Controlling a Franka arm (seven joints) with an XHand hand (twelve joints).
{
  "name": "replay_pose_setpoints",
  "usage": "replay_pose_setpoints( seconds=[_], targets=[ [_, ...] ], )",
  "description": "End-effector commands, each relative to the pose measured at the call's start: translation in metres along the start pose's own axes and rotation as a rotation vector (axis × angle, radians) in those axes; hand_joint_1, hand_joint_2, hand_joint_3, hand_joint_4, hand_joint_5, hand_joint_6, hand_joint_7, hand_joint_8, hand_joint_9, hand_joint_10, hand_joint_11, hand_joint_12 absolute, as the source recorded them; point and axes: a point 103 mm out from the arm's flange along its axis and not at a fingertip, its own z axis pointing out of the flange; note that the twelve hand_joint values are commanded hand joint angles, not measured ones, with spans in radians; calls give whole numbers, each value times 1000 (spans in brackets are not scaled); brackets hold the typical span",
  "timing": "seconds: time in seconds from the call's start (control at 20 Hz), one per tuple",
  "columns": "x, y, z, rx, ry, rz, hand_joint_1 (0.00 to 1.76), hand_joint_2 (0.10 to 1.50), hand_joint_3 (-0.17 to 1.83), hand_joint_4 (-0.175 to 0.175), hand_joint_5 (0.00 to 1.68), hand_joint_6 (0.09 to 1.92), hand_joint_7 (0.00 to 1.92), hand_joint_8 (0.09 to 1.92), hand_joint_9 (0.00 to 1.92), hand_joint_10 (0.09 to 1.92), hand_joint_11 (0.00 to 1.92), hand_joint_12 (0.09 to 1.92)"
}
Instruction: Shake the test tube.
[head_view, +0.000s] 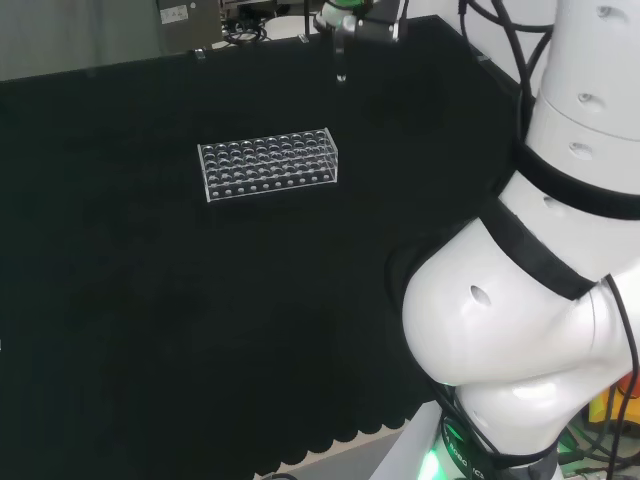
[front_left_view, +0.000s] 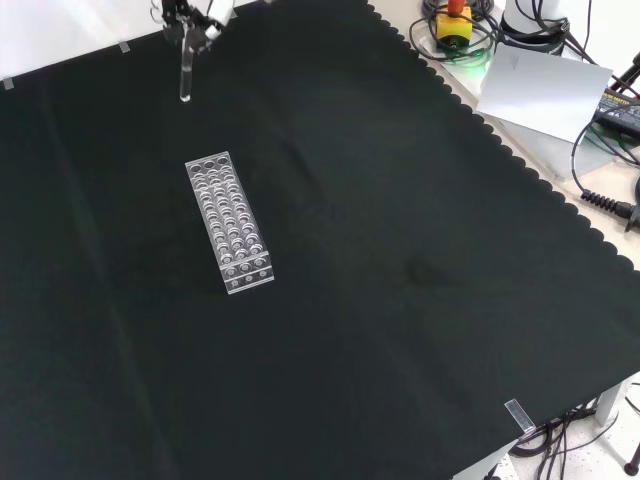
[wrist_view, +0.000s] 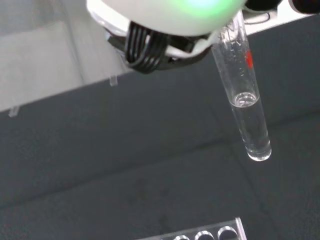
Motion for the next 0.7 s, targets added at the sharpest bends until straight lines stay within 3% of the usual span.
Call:
replay_pose_setpoints(
  seconds=[0.05, 0.3, 0.7],
  targets=[
    [17, -24, -52, -34, 48, -34, 1233, 642, 581, -175, 1485, 222, 1837, 320, 1737, 237, 1265, 956],
    [36, -42, -51, -19, 66, -58, 1233, 639, 586, -175, 1485, 224, 1837, 319, 1739, 236, 1265, 955],
    [96, -61, -34, 40, 135, -161, 1234, 636, 592, -175, 1485, 226, 1836, 319, 1741, 233, 1266, 954]
  ],
)
